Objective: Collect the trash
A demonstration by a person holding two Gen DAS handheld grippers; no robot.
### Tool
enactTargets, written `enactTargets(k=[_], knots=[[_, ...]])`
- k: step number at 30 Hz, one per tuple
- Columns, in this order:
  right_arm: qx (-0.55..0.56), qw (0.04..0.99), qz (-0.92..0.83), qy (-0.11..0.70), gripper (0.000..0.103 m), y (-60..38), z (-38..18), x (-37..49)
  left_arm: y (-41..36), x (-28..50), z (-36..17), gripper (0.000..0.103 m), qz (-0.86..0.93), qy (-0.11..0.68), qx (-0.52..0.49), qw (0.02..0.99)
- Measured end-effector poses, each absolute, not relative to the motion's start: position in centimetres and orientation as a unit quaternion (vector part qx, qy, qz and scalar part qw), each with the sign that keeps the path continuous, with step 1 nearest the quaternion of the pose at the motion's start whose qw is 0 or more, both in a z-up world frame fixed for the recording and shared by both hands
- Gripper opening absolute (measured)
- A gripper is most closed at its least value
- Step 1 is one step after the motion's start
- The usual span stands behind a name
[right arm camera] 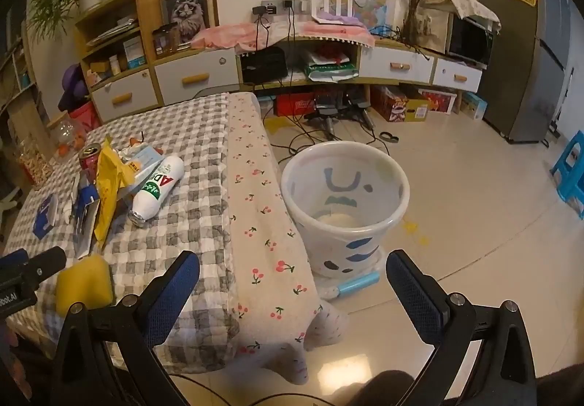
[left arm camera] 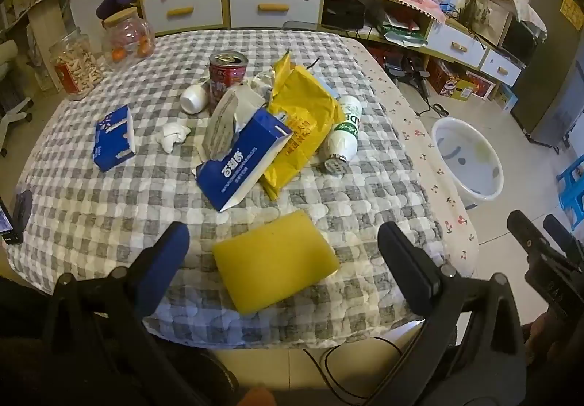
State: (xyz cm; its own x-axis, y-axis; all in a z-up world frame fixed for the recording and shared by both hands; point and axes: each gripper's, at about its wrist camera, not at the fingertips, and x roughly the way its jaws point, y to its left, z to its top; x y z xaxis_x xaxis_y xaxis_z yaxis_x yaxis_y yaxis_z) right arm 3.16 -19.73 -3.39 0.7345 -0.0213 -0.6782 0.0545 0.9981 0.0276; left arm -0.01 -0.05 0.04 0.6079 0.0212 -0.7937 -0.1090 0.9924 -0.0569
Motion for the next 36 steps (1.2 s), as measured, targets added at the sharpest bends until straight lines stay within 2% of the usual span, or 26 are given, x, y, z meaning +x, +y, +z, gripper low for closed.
enactTargets(k=[36], knots=[[0.037,0.930,-0.022,0.366,0.103,-20.27,-3.54,3.19,0.30,-0.09,-0.16,0.102,0.042,0.440,-0.046,0.896]])
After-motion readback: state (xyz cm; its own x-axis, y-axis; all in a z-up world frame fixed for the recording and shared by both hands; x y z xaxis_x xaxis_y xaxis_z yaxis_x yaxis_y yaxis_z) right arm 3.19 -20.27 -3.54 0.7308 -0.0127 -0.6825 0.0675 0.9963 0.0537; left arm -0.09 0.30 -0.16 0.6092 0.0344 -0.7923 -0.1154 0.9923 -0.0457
